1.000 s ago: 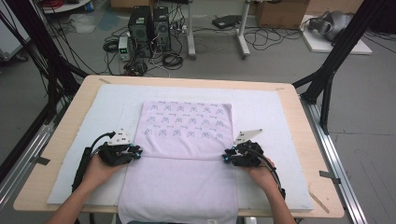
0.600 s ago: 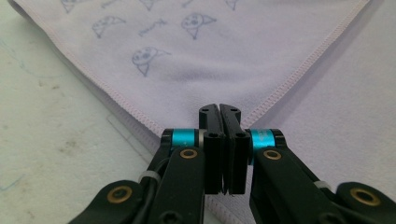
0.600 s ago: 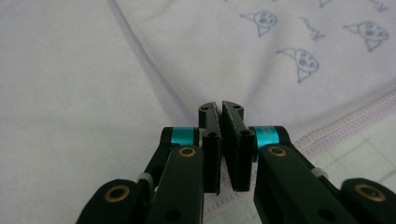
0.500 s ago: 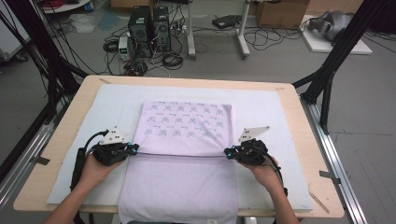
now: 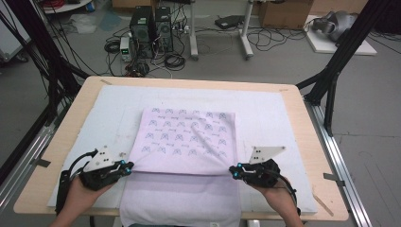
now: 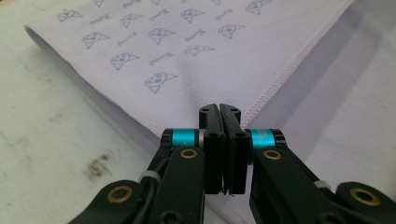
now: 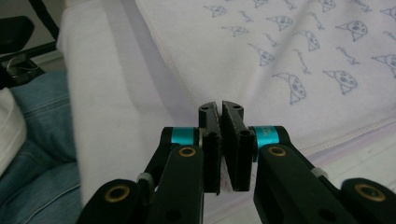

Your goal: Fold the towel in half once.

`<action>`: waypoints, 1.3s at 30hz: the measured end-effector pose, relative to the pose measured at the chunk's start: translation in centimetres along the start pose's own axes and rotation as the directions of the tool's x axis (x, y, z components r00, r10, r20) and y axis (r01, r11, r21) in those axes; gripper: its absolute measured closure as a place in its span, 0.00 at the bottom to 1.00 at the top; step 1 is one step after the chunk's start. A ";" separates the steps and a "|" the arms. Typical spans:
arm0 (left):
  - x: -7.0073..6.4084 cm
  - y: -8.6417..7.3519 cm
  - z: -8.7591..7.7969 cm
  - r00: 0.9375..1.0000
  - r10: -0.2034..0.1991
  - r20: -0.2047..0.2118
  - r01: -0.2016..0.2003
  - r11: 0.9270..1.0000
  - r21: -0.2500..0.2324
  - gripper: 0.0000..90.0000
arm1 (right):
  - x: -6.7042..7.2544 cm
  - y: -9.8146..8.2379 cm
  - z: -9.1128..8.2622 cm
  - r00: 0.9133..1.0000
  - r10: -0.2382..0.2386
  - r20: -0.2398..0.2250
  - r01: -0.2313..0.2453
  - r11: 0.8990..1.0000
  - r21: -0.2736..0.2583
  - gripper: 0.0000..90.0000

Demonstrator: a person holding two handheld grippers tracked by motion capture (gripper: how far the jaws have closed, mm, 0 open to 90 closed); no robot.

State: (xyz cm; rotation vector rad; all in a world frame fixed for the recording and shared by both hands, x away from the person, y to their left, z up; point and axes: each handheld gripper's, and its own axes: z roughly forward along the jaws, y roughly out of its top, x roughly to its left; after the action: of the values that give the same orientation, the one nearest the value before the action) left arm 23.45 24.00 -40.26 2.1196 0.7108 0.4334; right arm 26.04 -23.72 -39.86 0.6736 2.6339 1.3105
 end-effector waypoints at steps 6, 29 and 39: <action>0.0 -0.6 -0.1 1.000 -0.020 -0.003 0.020 1.000 0.002 0.77 | 0.0 -0.9 -0.3 1.000 0.014 0.002 -0.014 1.000 -0.024 0.74; 0.9 -1.6 3.7 1.000 -0.020 0.024 0.019 0.998 0.059 0.97 | -0.9 -1.2 4.5 0.998 -0.053 -0.024 0.056 0.990 0.131 0.97; -1.2 -0.1 -1.6 0.998 -0.009 0.061 0.009 1.000 0.002 0.97 | 1.0 0.6 -0.4 0.997 -0.052 -0.062 0.052 0.999 -0.010 0.98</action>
State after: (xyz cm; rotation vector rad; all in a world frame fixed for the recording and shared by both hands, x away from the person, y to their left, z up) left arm 21.63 24.23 -39.51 2.1218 0.6856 0.3619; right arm 25.24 -23.29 -39.10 0.5677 2.6741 1.3486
